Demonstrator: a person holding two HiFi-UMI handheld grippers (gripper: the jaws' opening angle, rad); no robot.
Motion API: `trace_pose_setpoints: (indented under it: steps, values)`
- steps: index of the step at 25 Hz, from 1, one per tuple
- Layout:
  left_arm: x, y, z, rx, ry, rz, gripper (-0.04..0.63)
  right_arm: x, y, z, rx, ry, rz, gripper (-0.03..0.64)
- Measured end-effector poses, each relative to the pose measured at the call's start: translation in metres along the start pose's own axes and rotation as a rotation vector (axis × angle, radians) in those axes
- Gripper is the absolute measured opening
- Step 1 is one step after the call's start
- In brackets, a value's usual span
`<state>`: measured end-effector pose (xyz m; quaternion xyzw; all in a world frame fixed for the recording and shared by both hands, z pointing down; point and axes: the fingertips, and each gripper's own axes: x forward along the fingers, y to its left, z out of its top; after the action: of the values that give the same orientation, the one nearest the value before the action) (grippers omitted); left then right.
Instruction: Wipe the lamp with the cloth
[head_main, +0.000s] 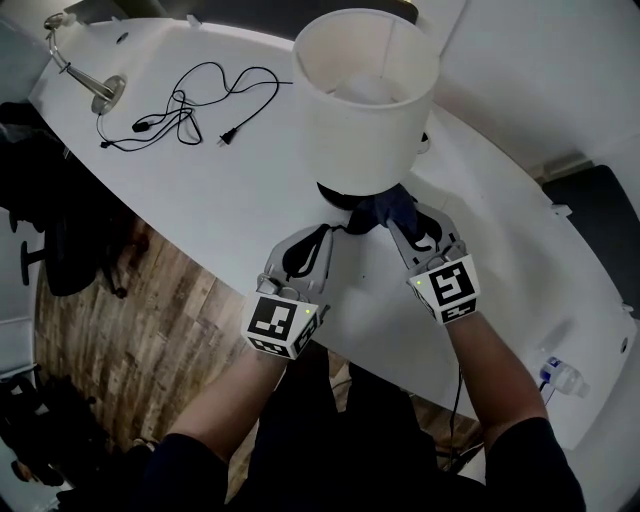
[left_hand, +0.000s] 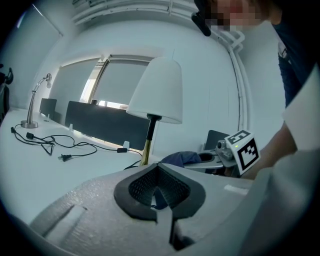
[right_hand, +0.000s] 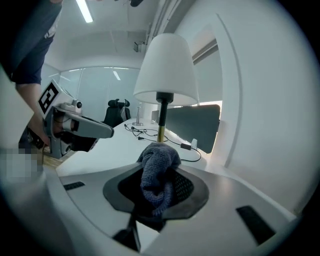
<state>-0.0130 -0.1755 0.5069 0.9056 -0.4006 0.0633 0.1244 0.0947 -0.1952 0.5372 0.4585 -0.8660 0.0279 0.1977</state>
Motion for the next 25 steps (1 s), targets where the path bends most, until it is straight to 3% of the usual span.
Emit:
trace_pose_setpoints:
  steps: [14, 25]
  values:
    - [0.000, 0.023, -0.006, -0.007, -0.003, 0.042, -0.002, 0.075, -0.052, -0.014, -0.195, 0.107, -0.023, 0.100]
    - [-0.009, 0.024, -0.016, -0.031, 0.009, 0.044, -0.002, 0.074, -0.020, -0.022, -0.271, 0.168, 0.020, 0.098]
